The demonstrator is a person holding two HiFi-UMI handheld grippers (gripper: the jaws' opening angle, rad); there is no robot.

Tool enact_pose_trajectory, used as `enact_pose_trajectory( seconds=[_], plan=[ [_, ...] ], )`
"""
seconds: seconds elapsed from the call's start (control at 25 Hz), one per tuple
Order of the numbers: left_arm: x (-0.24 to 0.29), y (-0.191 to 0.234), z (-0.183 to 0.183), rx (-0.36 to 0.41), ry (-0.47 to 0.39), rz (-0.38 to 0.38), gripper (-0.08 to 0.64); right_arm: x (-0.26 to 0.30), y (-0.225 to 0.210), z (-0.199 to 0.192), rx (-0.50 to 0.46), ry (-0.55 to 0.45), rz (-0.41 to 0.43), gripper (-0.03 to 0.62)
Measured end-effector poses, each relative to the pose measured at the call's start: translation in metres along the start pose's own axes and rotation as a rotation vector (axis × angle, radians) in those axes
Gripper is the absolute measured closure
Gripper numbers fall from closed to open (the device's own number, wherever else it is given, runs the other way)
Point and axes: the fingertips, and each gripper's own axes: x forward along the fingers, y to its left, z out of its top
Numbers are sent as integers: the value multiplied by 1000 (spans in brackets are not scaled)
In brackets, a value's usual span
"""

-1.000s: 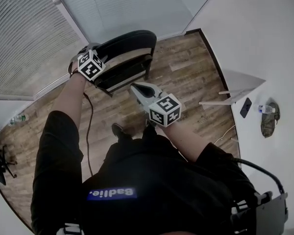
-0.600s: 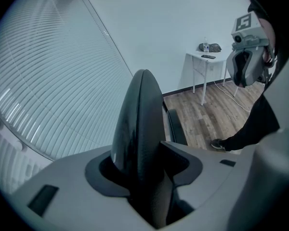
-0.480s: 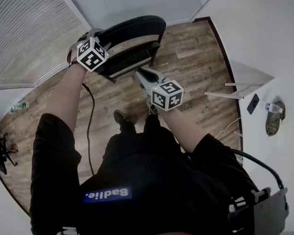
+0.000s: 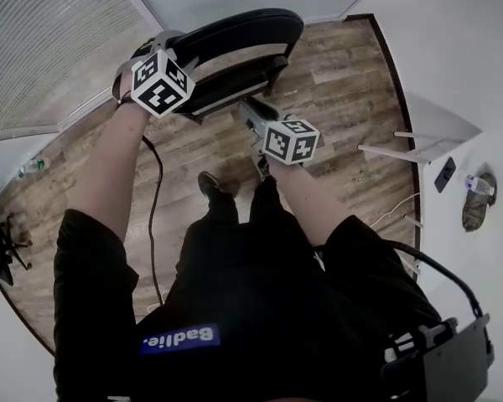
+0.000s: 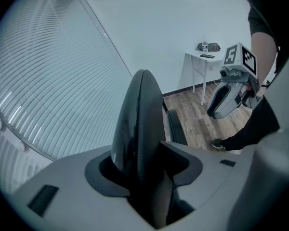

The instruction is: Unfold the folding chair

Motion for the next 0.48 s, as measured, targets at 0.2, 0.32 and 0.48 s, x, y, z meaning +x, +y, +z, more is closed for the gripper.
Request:
enact_pose_trajectory(
  seconds=[0.2, 0.32, 0.48],
  plan=[
    [-4, -2, -1, 2, -1, 5, 370, 13, -22, -9, 83, -1, -33, 518],
    [-6, -2, -2, 2, -1, 10, 368, 21, -35, -17, 152, 9, -47, 492],
    [-5, -5, -2, 5, 1, 19, 367, 36, -53, -25, 270, 6, -47, 455]
  ],
)
